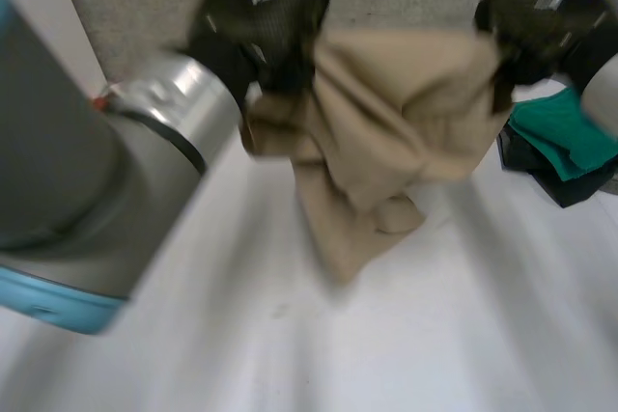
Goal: Fold the laundry.
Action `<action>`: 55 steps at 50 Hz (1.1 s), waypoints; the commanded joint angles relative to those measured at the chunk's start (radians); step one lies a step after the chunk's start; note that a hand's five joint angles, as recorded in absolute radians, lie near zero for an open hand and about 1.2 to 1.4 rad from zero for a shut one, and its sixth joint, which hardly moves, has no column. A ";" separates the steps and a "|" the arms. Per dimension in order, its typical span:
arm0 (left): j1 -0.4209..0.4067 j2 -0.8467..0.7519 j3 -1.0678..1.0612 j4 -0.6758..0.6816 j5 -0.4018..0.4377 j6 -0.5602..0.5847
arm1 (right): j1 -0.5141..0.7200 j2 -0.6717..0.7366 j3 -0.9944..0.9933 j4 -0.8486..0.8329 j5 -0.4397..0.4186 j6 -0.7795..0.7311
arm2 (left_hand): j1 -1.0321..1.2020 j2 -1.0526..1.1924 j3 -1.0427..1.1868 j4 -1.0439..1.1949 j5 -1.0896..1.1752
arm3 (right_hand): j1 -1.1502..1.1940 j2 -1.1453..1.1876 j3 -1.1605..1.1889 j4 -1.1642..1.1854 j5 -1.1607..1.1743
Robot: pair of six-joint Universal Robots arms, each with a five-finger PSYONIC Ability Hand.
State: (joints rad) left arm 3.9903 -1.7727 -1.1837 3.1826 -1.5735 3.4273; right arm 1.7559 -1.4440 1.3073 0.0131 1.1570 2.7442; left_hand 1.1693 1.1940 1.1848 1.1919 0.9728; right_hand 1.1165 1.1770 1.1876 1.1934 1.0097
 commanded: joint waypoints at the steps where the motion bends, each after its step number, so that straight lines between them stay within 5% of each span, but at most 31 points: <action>1: 0.076 0.035 0.215 -0.180 0.069 -0.159 | 0.000 0.023 -0.264 0.140 0.020 0.146 | 0.227 0.202 0.211 0.204 0.249 | 0.280 0.219 0.209 0.203 0.212; 8: 0.160 -0.164 0.409 -0.262 0.075 -0.290 | 0.121 0.204 -0.440 0.197 0.111 0.137 | 0.227 0.202 0.211 0.204 0.249 | 0.280 0.219 0.209 0.203 0.212; 15: 0.228 -0.465 0.590 -0.300 0.079 -0.299 | 0.250 0.427 -0.560 0.219 0.243 0.052 | 0.227 0.202 0.211 0.204 0.249 | 0.280 0.219 0.209 0.203 0.212; 22: 0.296 -0.784 0.815 -0.323 0.070 -0.313 | 0.393 0.666 -0.638 0.065 0.434 -0.051 | -0.092 -0.116 -0.107 -0.114 -0.070 | 0.280 0.219 0.209 0.203 0.212; 23: 0.308 -0.804 0.841 -0.325 0.060 -0.316 | 0.404 0.684 -0.638 0.032 0.440 -0.049 | -0.197 -0.222 -0.213 -0.220 -0.175 | 0.247 0.187 0.176 0.170 0.180; 24: 0.335 -0.836 0.886 -0.326 0.031 -0.325 | 0.425 0.714 -0.635 -0.038 0.438 -0.040 | -0.393 -0.418 -0.409 -0.416 -0.371 | -0.302 -0.363 -0.373 -0.379 -0.370; 26: 0.365 -0.847 0.918 -0.329 -0.009 -0.341 | 0.444 0.735 -0.625 -0.102 0.437 -0.037 | -0.690 -0.715 -0.705 -0.713 -0.668 | -0.942 -1.003 -1.013 -1.019 -1.010; 27: 0.387 -0.844 0.929 -0.334 -0.043 -0.362 | 0.457 0.749 -0.619 -0.158 0.441 -0.040 | -0.995 -1.019 -1.010 -1.017 -0.973 | -0.942 -1.003 -1.013 -1.019 -1.010; 32: 0.429 -0.743 0.854 -0.334 -0.086 -0.402 | 0.458 0.738 -0.612 -0.214 0.500 -0.078 | -0.995 -1.019 -1.010 -1.017 -0.973 | -0.942 -1.003 -1.013 -1.019 -1.010; 38: 0.432 -0.544 0.594 -0.300 -0.010 -0.350 | 0.418 0.643 -0.567 -0.056 0.587 -0.101 | -0.995 -1.019 -1.010 -1.017 -0.973 | -0.942 -1.003 -1.013 -1.019 -1.010; 42: 0.415 -0.392 0.364 -0.268 0.059 -0.258 | 0.376 0.533 -0.476 0.128 0.535 -0.089 | -0.995 -1.019 -1.010 -1.017 -0.973 | -0.942 -1.003 -1.013 -1.019 -1.010; 49: 0.360 -0.163 -0.052 -0.285 0.136 -0.054 | 0.290 0.343 -0.235 0.361 0.297 -0.116 | -0.983 -1.007 -0.998 -1.005 -0.961 | -0.514 -0.574 -0.585 -0.591 -0.581; 55: 0.322 -0.016 -0.348 -0.305 0.148 0.105 | 0.225 0.225 -0.006 0.455 0.135 -0.190 | -0.724 -0.749 -0.740 -0.747 -0.702 | -0.270 -0.331 -0.341 -0.347 -0.338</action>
State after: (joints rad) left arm 4.3465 -1.9121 -1.2752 2.8973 -1.4375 3.3919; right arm 2.0427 -1.1072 1.0820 0.3774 1.4578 2.6217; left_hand 0.2863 0.2764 0.2746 0.2789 0.1064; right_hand 0.6190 0.6182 0.6163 0.6100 0.4378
